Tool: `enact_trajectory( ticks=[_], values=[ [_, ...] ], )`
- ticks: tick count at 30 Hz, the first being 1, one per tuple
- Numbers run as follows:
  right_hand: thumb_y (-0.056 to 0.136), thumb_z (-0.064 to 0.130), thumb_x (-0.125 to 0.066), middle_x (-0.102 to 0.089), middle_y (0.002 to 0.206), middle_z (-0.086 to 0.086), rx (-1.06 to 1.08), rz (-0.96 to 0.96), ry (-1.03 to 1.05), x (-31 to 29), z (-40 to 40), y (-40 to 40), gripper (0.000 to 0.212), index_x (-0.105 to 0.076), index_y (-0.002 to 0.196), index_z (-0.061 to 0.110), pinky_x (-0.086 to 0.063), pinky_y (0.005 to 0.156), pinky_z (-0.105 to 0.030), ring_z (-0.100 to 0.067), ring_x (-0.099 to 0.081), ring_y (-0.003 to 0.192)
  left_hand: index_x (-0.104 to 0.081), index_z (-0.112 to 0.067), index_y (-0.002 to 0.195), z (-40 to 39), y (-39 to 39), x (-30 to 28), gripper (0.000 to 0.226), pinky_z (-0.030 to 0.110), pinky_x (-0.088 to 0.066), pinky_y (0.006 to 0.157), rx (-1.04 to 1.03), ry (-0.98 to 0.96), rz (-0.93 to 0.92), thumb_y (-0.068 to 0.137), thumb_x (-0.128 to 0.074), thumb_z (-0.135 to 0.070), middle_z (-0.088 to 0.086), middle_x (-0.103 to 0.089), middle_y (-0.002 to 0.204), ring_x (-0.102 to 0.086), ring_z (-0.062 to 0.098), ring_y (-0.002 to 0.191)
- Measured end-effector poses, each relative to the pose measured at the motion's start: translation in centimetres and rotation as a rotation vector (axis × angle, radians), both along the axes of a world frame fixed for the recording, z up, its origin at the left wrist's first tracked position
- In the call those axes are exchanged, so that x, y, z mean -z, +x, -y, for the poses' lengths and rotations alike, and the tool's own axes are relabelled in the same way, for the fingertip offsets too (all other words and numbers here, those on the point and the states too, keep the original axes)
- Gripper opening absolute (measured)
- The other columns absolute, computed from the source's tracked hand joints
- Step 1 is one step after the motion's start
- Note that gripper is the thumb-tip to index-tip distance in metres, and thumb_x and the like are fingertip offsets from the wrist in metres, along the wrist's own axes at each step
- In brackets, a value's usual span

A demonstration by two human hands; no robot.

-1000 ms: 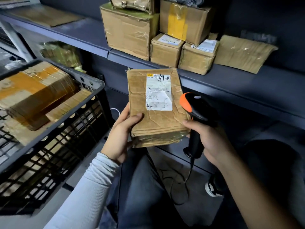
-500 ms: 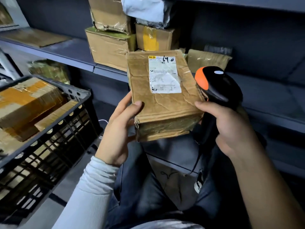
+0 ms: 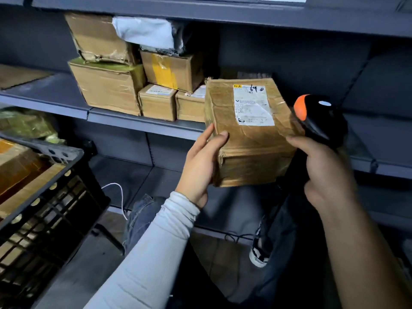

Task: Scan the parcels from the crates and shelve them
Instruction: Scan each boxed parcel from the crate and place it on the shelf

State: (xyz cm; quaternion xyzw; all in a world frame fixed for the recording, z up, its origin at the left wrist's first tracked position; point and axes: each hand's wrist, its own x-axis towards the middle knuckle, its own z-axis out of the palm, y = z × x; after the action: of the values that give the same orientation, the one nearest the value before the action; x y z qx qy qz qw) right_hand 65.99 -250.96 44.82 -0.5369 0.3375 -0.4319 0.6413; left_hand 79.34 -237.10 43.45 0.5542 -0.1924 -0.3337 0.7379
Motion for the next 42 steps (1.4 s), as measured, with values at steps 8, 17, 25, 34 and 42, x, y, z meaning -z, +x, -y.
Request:
enact_trajectory(
  ticks=[8,17,25,34,42],
  values=[
    [0.062,0.023,-0.082,-0.08,0.101,0.003,0.079,-0.003,-0.041,0.7,2.5,2.8,0.04,-0.079,0.101,0.018,-0.055,0.104,-0.054,-0.021,-0.075,0.104,-0.065,-0.022,0.138,5.0,3.1,1.3,0.04,0.03,-0.049,0.1,-0.035,-0.05,0.078,0.1,-0.066,-0.036,-0.01,-0.073,0.126,-0.067,0.009,0.12],
    [0.068,0.037,-0.085,-0.075,0.105,0.005,0.35,0.044,-0.153,2.4,4.1,3.2,0.037,-0.072,0.1,0.022,-0.056,0.098,-0.043,-0.007,-0.069,0.1,-0.059,-0.024,0.135,8.7,-0.3,2.3,0.063,0.042,-0.047,0.114,-0.233,-0.103,0.084,0.082,-0.078,-0.051,0.0,-0.07,0.131,-0.065,0.015,0.123],
    [0.067,0.045,-0.091,-0.078,0.11,0.009,0.174,0.049,-0.094,4.2,3.5,0.4,0.048,-0.074,0.11,0.03,-0.055,0.104,-0.05,-0.012,-0.073,0.109,-0.057,-0.042,0.107,11.2,-4.5,5.3,0.03,0.064,-0.048,0.103,-0.169,-0.105,0.276,0.083,-0.065,-0.058,0.013,-0.053,0.125,-0.058,0.037,0.118],
    [0.084,0.023,-0.087,-0.08,0.105,0.009,0.162,0.081,-0.124,4.7,6.3,1.1,0.017,-0.077,0.096,0.03,-0.054,0.105,-0.049,-0.012,-0.073,0.108,-0.038,-0.048,0.155,13.5,3.6,4.2,0.067,0.065,-0.013,0.124,-0.128,0.211,1.36,0.094,-0.059,-0.066,0.007,-0.002,0.174,0.003,0.036,0.16],
    [0.088,0.016,-0.08,-0.079,0.108,0.002,0.074,0.163,0.02,5.0,8.7,0.5,0.029,-0.074,0.117,0.019,-0.057,0.096,-0.051,-0.018,-0.074,0.104,-0.064,-0.033,0.129,16.3,3.4,4.2,0.058,0.078,-0.012,0.113,-0.321,0.242,1.604,0.087,-0.062,-0.073,0.0,-0.053,0.145,-0.03,0.035,0.151]
  ],
)
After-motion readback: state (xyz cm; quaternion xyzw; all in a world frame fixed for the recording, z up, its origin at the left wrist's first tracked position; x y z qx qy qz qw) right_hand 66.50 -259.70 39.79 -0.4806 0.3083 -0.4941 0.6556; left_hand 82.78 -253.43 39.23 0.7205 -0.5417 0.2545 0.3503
